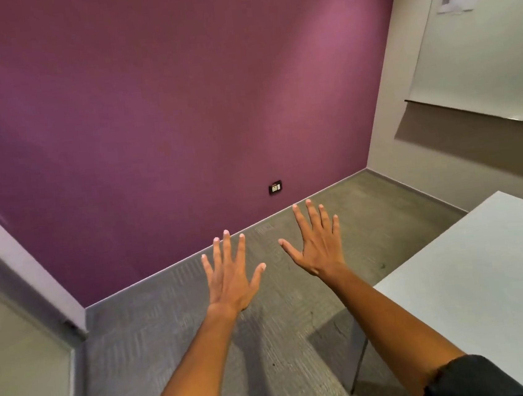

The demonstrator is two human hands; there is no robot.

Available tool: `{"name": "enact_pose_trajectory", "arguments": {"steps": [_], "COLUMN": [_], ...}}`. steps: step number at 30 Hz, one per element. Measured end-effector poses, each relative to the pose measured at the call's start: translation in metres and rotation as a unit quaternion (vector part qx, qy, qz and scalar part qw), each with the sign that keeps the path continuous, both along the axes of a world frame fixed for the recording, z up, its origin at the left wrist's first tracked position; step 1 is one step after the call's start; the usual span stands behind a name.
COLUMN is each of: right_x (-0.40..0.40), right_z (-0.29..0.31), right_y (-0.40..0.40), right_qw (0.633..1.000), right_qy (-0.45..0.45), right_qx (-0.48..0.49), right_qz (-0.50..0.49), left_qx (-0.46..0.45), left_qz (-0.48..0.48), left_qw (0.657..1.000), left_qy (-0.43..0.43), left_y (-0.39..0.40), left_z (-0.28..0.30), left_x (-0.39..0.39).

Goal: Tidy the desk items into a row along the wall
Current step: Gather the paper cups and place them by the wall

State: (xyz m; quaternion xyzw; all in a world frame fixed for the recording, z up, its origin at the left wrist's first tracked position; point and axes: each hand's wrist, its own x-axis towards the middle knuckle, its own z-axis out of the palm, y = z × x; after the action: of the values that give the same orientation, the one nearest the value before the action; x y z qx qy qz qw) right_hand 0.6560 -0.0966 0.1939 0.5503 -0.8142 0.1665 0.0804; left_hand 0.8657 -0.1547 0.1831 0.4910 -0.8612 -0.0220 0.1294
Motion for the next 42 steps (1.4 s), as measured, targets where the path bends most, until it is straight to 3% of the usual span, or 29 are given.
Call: {"name": "enact_pose_trajectory", "arguments": {"steps": [12,24,35,42], "right_x": [-0.111,-0.262,-0.450,-0.636], "right_z": [-0.018,-0.053,-0.064,-0.070], "right_y": [-0.188,-0.370,-0.416,-0.400], "right_qw": [0.997,0.976,0.931,0.900], "right_qy": [-0.030,-0.067,-0.083,-0.086], "right_qx": [0.033,0.033,0.010,0.009], "right_qz": [-0.055,-0.202,-0.355,-0.427], "left_qx": [0.024,0.023,0.032,0.034], "left_qz": [-0.038,-0.197,-0.357,-0.396], "left_qw": [0.999,0.979,0.933,0.916], "left_qy": [-0.010,-0.042,-0.040,-0.052], "left_y": [-0.215,-0.456,-0.539,-0.553], "left_z": [-0.007,-0.029,-0.034,-0.039], "left_x": [-0.128,-0.326,-0.568,-0.768]}}
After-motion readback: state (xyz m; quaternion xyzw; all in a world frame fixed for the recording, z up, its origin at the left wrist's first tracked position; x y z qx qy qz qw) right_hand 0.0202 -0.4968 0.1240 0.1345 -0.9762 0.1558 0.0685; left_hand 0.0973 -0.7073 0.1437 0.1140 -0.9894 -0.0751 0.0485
